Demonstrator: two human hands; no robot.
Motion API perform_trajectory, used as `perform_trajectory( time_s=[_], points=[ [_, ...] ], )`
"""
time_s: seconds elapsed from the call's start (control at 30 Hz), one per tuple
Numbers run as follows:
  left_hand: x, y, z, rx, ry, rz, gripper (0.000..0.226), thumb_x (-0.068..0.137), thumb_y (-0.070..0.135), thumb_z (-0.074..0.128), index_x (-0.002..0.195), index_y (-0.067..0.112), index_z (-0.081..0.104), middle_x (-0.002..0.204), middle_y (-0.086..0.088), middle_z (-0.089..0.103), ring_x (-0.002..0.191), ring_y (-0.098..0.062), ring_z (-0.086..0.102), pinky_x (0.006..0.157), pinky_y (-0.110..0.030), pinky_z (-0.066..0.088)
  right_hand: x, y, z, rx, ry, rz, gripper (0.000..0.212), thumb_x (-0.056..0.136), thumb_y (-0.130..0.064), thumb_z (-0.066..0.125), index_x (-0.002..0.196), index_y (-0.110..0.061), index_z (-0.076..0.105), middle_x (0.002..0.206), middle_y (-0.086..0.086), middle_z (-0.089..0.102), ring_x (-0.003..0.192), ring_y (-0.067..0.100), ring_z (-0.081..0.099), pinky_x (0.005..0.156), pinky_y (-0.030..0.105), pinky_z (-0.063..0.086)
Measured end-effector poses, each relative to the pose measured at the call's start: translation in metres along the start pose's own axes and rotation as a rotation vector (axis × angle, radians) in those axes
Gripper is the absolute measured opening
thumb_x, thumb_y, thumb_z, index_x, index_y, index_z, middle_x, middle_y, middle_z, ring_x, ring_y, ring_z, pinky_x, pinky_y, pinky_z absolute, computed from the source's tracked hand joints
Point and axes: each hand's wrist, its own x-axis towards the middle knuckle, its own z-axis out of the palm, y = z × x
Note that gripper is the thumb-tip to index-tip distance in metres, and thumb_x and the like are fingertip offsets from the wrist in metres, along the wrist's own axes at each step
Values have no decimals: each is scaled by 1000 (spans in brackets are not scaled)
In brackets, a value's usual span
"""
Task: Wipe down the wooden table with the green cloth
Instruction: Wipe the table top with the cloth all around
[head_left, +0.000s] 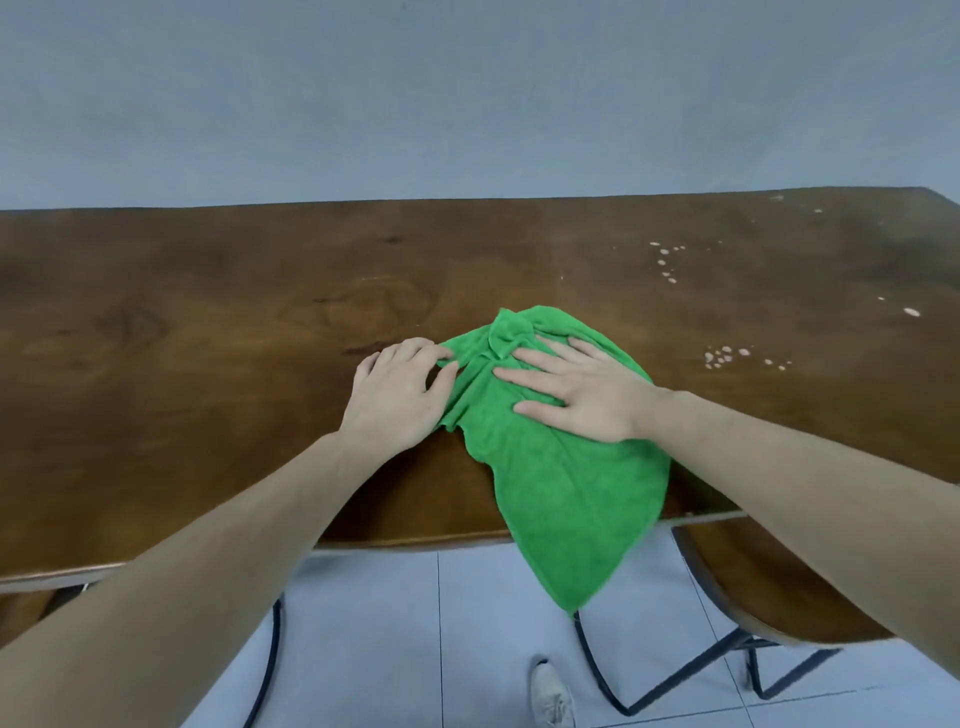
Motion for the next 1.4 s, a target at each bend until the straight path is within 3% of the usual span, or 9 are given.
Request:
perform_trajectory(
  time_s=[0.47,0.67,0.8,1.03,1.4],
  points=[
    [164,25,40,52,68,-200,42,101,48,33,137,34,49,145,12,46,139,-14,33,117,-43,17,190,168,-34,-23,12,-71,64,94,-74,5,154,-52,2,167,-10,0,154,19,-2,124,44,-4],
    [197,32,55,123,113,-214,47,100,50,35,142,31,44,147,9,46,140,-16,34,116,-44,18,252,208,-51,-12,24,-117,61,94,-75,10,153,-56,11,167,-11,6,154,23,3,123,48,0],
    [204,31,58,185,107,-195,44,100,52,32,139,36,45,146,13,45,139,-12,33,118,-44,16,278,230,-59,13,60,-46,61,96,-72,15,154,-51,17,167,-10,10,153,26,8,121,48,4],
    [202,31,57,215,90,-198,43,100,52,31,138,39,48,148,15,42,140,-9,30,119,-42,16,278,258,-60,43,66,-22,60,97,-71,14,154,-52,16,166,-13,12,153,24,12,121,48,7],
    [202,36,53,182,58,-224,43,100,50,34,138,37,49,150,11,42,142,-14,30,119,-43,15,218,270,-44,121,27,302,72,88,-83,5,154,-55,5,168,-11,0,154,30,-1,121,56,-2]
  ],
)
